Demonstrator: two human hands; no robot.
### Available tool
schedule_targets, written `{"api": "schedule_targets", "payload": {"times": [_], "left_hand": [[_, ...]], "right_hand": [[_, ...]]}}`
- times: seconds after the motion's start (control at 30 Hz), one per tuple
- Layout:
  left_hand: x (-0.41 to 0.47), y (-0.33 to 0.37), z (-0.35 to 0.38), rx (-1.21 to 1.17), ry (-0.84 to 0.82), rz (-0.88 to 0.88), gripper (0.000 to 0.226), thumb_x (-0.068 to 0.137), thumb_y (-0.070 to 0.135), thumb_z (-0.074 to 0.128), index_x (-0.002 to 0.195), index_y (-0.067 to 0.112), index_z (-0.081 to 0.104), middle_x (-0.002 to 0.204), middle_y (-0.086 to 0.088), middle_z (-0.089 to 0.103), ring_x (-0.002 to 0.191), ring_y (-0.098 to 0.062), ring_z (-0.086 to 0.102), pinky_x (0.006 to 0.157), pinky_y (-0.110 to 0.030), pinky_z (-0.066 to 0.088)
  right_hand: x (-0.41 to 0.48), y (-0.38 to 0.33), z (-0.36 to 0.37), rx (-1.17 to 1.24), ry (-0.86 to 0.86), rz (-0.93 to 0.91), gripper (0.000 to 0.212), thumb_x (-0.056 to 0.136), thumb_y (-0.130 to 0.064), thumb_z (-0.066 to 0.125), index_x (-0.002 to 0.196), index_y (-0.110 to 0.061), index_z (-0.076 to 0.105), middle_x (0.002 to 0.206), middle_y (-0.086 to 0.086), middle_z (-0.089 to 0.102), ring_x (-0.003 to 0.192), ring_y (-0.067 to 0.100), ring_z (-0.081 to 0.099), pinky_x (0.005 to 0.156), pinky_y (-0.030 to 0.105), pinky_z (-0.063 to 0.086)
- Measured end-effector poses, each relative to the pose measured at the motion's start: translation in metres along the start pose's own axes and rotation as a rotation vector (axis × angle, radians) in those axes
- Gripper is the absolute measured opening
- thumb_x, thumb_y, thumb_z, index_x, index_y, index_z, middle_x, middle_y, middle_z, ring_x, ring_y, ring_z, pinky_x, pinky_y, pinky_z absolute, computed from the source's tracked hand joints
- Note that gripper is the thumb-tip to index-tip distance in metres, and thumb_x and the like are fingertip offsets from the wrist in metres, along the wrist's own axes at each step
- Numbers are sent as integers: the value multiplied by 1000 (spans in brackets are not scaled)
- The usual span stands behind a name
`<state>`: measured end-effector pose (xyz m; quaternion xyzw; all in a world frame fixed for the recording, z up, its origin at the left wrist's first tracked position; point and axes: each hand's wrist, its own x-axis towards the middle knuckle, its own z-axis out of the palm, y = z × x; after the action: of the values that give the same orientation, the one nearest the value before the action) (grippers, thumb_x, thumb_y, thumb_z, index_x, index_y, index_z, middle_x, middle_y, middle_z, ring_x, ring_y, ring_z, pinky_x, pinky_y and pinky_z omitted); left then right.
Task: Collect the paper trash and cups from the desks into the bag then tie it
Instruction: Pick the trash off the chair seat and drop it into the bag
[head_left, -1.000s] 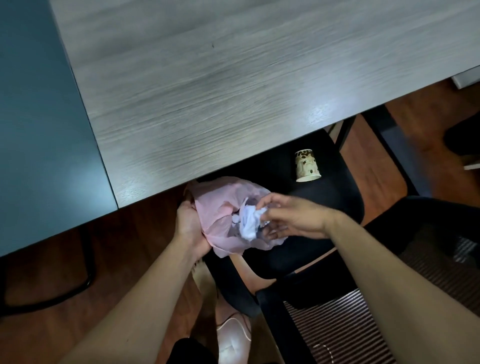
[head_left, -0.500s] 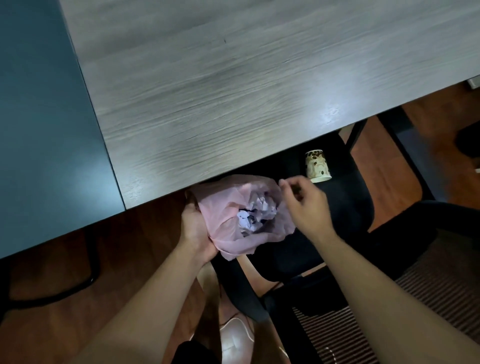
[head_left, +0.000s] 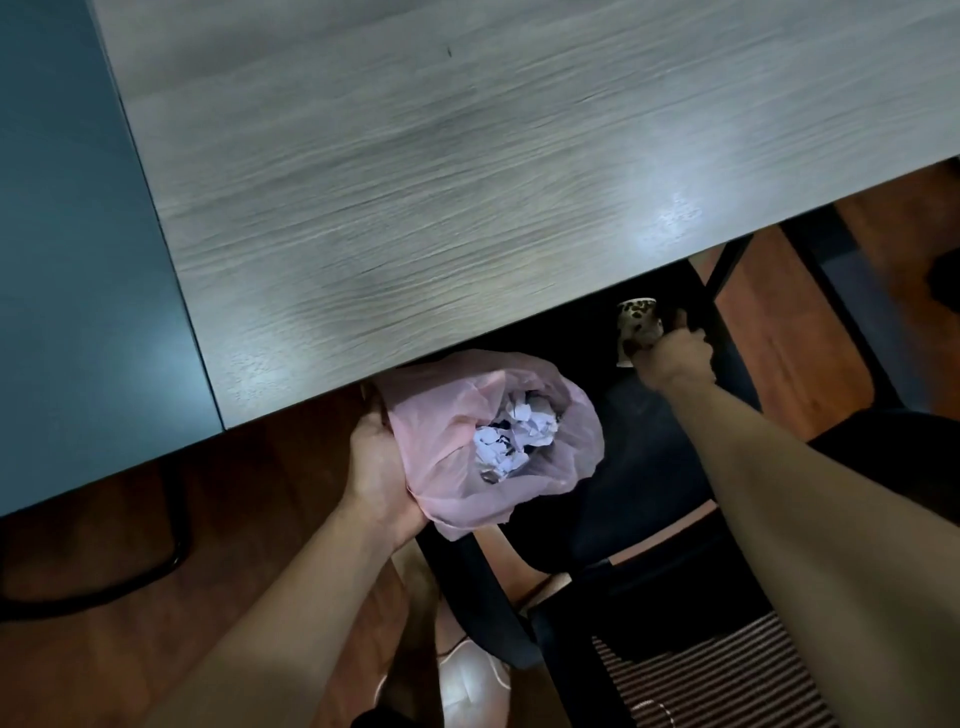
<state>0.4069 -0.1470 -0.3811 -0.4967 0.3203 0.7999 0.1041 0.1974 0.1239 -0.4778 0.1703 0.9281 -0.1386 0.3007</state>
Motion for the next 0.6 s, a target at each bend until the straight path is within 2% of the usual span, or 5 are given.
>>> {"api": "schedule_targets", "payload": {"times": [0.13, 0.23, 0.37, 0.47, 0.6], "left_hand": [[-1, 1, 1, -12, 9, -17, 76, 108, 50, 27, 147, -6, 60, 149, -38, 56, 143, -52, 54, 127, -65, 33], [-1, 1, 1, -18, 2, -11, 75, 108, 50, 26, 144, -5, 63, 146, -35, 61, 143, -52, 54, 126, -63, 34], [-2, 1, 2, -22, 16, -9, 71, 109, 43, 26, 144, -6, 63, 141, -35, 65, 138, -51, 59, 118, -57, 44], [-5, 2, 8, -38, 74, -16, 67, 111, 44, 25, 136, -3, 67, 121, -29, 73, 111, -43, 72, 95, -47, 58], [-11, -1, 21, -22, 83, 4, 75, 113, 55, 25, 114, 1, 77, 107, -25, 81, 93, -37, 80, 89, -45, 56]], "right_hand": [[7, 14, -2, 120, -2, -38, 98, 93, -44, 80, 162, 7, 32, 155, 29, 55, 145, 43, 53, 116, 45, 45], [-6, 24, -22, 395, -96, -97, 87, 83, -57, 79, 151, -9, 57, 139, 6, 70, 128, 26, 67, 108, 40, 54], [-44, 29, -55, 837, -750, -58, 38, 101, -35, 71, 133, -16, 67, 142, 12, 73, 132, 28, 68, 114, 51, 54], [-72, 28, -60, 696, -1073, -103, 50, 97, -34, 72, 142, -15, 65, 144, 13, 72, 136, 30, 66, 113, 51, 54], [-109, 3, -30, 491, -997, -234, 32, 102, -23, 76, 133, -18, 71, 109, 2, 80, 101, 23, 70, 104, 46, 54]]}}
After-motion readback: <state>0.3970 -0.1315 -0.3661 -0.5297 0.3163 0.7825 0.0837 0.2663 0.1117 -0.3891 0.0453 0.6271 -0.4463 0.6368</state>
